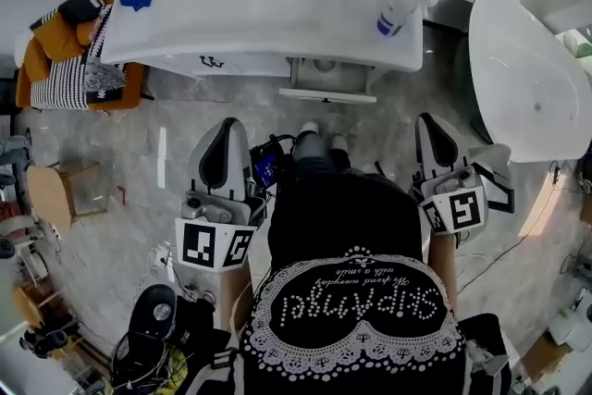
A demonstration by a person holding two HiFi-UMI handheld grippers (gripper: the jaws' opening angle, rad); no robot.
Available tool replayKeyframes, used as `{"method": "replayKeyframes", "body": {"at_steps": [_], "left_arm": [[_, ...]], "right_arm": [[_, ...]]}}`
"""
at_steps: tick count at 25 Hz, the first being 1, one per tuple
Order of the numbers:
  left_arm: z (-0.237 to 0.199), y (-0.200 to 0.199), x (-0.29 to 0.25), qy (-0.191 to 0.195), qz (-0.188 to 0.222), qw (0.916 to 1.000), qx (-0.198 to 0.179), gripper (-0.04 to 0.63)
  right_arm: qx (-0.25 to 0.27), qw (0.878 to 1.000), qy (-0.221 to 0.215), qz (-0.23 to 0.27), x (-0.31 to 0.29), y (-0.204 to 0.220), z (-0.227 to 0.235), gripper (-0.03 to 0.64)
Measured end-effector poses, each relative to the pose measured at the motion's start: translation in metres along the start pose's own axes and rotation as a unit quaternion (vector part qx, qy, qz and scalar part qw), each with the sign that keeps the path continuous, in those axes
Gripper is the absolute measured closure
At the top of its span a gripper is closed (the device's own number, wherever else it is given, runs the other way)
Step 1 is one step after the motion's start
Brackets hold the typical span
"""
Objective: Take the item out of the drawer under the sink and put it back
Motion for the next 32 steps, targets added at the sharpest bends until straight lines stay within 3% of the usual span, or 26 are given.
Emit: {"method": "replayKeyframes", "body": {"at_steps": [5, 12, 32], "left_arm": [[-0.004, -0.005, 0.003, -0.005, 0.009, 0.9999, -0.004, 0.591], [-0.009, -0.006, 0.009, -0.022, 0.01, 0.9996, -0.017, 0.591], [-0.025, -0.003, 0.012, -0.05, 0.013, 0.9986, -0.011, 0.591]], "right_arm": [[-0.018, 1.0, 0.0, 0.011, 0.002, -0.002, 0.0, 0.595], [0.003, 1.0, 0.012, -0.003, 0.003, -0.001, -0.002, 0.595], [-0.023, 1.0, 0.016, -0.001, 0.0, 0.006, 0.001, 0.595]]}}
Point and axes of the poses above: the fingertips, and each gripper's own axes: x backward along the fingers, z to its right, y out of its underside, the point moved 6 cm from there along x, backward along the fingers, and after that the axes turned 4 degrees about -z, right-handed, at the moved point
